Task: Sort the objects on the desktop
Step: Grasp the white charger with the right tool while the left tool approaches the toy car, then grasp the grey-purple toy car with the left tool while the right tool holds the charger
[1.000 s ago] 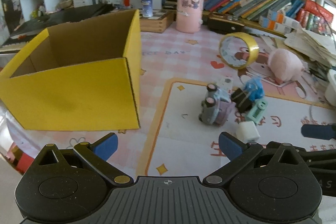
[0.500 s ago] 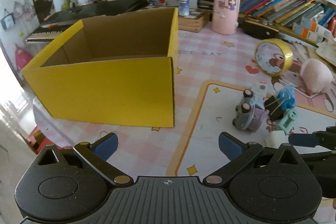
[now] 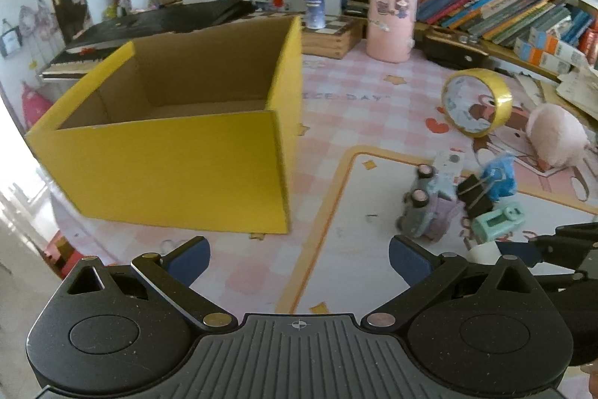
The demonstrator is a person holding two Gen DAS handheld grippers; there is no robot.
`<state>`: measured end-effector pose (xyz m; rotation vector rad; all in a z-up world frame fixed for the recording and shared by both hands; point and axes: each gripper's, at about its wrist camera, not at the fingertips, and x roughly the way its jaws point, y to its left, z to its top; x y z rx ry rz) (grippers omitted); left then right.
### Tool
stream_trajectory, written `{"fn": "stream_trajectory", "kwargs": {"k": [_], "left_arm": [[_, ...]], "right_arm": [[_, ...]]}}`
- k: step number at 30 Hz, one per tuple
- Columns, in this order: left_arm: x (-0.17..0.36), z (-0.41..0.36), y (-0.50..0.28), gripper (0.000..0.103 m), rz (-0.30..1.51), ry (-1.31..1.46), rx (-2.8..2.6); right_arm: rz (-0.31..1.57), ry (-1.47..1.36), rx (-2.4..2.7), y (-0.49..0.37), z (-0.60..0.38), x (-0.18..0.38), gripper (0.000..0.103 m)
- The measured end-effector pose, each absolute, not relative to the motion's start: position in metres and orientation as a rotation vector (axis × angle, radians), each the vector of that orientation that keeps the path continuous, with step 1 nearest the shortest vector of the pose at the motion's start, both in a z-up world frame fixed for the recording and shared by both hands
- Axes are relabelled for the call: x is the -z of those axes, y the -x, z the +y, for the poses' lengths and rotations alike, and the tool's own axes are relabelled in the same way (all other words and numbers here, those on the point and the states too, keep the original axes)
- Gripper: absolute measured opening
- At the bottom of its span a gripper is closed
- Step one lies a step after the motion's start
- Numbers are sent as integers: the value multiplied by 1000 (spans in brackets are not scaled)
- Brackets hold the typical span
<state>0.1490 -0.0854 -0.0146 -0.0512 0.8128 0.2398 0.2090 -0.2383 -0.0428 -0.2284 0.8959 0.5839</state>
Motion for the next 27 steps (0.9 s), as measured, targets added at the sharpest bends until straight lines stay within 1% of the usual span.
{"fn": "stream_trajectory", "kwargs": {"k": [10,11,15,19,23,27], "left_arm": [[20,-118,-172,100,802,59,-114],[20,-122,-175,96,801,58,-105],[22,-136,-189,87,802,43,-79],[32,-146,-205,79,836,23,-67],[41,-147,-216,73,874,67,-75],[48,-150,-225,61,894,54,-92]], "right_arm": [[818,207,-497,-200,-281,24,29],[811,204,-480,-200,-286,24,29],[786,166,-430,-201,-308,19,29],[777,138,-397,-202,-325,17,29],[777,119,-373,-206,-339,18,29],[790,101,-371,-211,-348,20,29]]}}
